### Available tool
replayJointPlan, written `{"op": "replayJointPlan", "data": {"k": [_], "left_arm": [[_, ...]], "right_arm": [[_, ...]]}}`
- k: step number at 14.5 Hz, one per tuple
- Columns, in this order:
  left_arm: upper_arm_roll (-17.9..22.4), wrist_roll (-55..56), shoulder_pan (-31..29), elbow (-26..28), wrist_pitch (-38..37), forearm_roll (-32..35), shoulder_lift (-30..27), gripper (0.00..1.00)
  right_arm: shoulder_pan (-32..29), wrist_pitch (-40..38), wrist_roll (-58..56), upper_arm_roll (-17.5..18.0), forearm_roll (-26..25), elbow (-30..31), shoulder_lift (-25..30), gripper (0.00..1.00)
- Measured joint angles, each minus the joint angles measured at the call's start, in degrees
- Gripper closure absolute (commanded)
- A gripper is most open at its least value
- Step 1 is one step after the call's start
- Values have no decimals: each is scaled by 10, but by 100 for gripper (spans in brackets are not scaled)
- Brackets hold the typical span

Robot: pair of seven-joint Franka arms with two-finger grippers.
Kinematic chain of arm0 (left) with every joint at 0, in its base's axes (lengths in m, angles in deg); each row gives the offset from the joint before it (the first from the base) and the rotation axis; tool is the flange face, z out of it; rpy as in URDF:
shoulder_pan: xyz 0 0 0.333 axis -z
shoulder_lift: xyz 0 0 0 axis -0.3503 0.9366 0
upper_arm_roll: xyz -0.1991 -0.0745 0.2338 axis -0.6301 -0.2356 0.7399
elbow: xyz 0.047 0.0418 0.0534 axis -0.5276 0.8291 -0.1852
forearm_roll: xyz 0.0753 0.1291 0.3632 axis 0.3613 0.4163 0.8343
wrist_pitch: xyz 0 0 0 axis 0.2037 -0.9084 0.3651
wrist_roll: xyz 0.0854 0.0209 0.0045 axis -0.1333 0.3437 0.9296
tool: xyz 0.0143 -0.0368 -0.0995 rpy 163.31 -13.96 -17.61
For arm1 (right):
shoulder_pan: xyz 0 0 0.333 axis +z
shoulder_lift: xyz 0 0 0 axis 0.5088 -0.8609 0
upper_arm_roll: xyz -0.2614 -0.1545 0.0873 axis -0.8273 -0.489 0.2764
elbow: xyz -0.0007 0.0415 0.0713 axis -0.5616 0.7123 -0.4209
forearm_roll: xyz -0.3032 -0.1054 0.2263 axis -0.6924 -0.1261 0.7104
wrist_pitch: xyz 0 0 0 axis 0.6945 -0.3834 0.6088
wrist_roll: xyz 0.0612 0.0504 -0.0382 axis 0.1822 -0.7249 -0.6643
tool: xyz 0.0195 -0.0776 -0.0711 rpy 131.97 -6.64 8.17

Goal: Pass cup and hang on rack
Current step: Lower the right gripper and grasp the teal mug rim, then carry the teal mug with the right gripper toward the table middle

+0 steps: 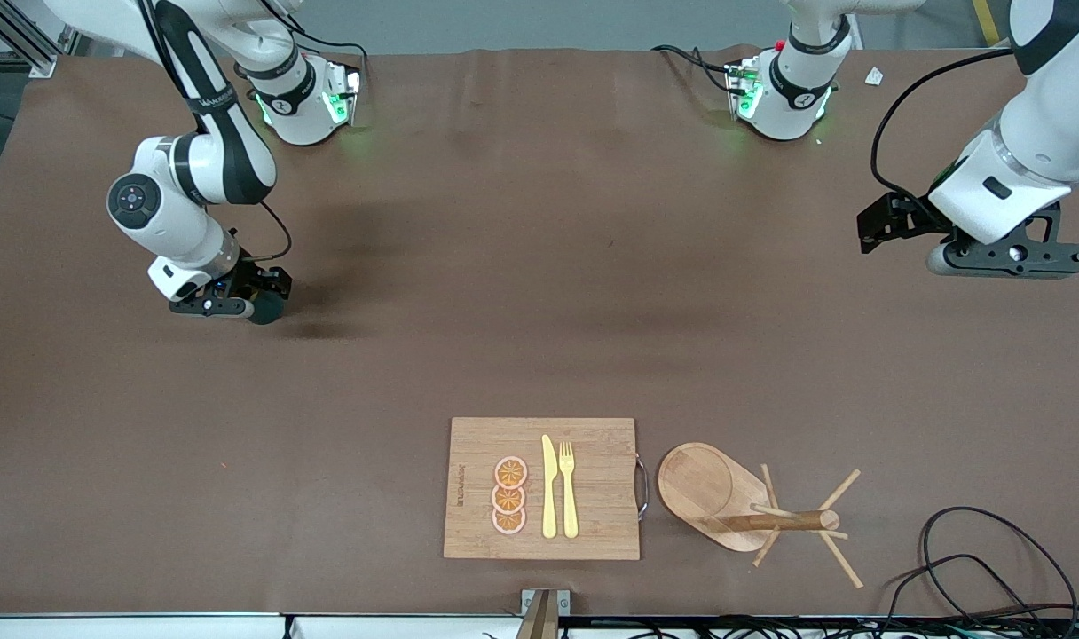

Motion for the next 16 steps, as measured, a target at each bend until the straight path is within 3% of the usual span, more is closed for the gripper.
{"op": "replayJointPlan", "data": {"k": [4,6,9,16], "left_arm": [[0,0,0,0,5,0,4,0],[0,0,1,0,13,0,8,0],[0,0,1,0,18,0,11,0],[0,0,1,0,24,0,17,0]], "right_arm": [[-3,0,0,0,0,0,0,84],[-3,0,1,0,0,0,0,95],[-3,0,1,0,0,0,0,99],[4,-28,43,2,0,-9,0,100]]}}
